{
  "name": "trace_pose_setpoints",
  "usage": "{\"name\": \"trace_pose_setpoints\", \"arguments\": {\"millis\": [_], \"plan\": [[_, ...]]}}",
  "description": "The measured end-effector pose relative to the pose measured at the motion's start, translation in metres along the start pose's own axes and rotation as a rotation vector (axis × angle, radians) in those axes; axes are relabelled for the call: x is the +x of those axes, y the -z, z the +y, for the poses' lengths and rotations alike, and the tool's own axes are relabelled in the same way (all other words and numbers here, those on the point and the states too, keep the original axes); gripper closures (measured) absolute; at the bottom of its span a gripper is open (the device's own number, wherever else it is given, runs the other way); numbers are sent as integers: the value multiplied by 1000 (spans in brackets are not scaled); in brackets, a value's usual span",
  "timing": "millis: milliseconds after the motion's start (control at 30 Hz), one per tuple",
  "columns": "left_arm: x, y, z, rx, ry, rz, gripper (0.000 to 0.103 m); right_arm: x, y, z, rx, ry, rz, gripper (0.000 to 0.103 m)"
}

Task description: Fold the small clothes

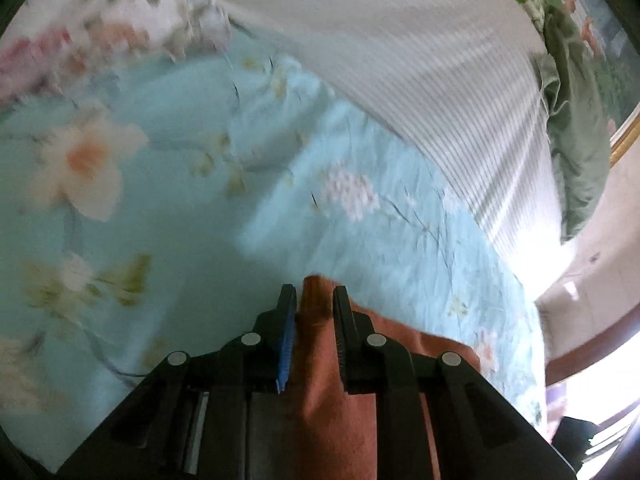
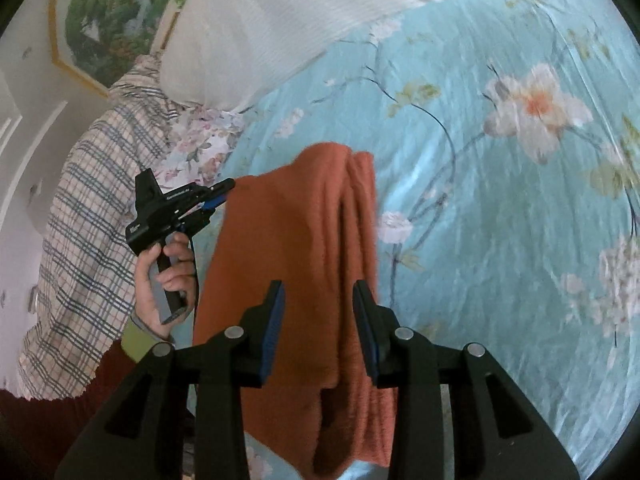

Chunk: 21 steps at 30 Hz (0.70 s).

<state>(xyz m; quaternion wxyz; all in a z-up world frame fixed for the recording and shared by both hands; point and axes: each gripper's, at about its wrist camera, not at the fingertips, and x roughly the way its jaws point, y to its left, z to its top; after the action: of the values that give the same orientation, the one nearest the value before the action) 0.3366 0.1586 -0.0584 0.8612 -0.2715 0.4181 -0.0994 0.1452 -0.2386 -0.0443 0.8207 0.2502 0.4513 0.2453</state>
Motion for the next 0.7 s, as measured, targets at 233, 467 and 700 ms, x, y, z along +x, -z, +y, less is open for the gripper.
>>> {"name": "trace_pose_setpoints", "arguments": {"millis": [233, 467, 700], "plan": [[-54, 53, -26, 92, 59, -14, 81, 27, -8, 11, -56, 28, 44, 66], [-75, 128, -52, 213, 162, 96, 81, 67, -33, -3, -38, 52, 91, 66], [-76, 152, -63, 286, 151, 149, 81, 48, -43, 12, -43, -15, 1, 94]]}}
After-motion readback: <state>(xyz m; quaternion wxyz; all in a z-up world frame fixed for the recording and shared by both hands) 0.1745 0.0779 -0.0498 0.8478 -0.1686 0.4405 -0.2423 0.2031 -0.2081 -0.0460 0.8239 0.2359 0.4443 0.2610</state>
